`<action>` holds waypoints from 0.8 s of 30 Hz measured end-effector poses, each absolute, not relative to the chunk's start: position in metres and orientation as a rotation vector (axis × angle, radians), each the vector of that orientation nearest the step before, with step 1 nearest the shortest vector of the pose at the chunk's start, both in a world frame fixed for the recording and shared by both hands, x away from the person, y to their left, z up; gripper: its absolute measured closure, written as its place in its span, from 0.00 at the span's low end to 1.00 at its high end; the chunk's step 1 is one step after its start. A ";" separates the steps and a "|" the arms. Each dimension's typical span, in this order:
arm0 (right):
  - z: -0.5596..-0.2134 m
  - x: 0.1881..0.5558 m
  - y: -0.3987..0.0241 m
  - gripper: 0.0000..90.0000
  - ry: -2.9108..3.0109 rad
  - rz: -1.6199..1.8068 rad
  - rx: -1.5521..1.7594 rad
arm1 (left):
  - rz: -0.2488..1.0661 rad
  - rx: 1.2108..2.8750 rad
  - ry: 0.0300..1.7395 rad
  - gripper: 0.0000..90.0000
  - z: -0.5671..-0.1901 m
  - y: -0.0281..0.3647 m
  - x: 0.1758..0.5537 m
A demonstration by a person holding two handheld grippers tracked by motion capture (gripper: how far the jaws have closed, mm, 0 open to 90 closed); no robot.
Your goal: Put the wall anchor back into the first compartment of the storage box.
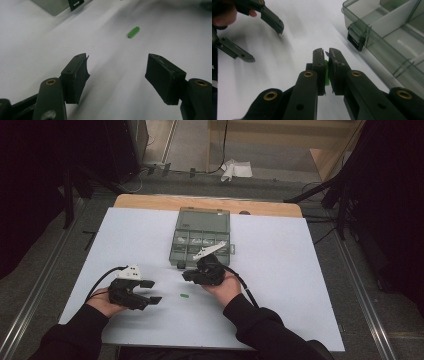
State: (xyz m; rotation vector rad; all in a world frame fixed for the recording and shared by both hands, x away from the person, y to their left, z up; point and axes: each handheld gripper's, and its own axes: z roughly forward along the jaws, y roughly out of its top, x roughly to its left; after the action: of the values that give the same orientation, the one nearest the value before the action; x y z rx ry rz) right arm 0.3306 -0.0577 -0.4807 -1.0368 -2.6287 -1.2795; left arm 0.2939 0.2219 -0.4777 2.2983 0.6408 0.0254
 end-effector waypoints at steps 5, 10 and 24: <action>-0.475 0.332 -0.058 0.95 -2.614 -1.297 -1.037 | 0.027 2.311 0.658 0.37 -0.477 0.224 0.292; -0.469 0.336 -0.061 0.95 -2.611 -1.317 -1.044 | 0.027 2.301 0.667 0.37 -0.478 0.226 0.291; -0.463 0.349 -0.068 0.95 -2.591 -1.338 -1.091 | 0.034 2.296 0.684 0.37 -0.478 0.232 0.287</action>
State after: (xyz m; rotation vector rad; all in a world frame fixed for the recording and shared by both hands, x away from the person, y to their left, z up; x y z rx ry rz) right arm 0.3488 -0.0675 -0.4627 -1.0908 -2.5911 -1.3375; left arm 0.2865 0.2318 -0.4783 2.2964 0.6842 0.0344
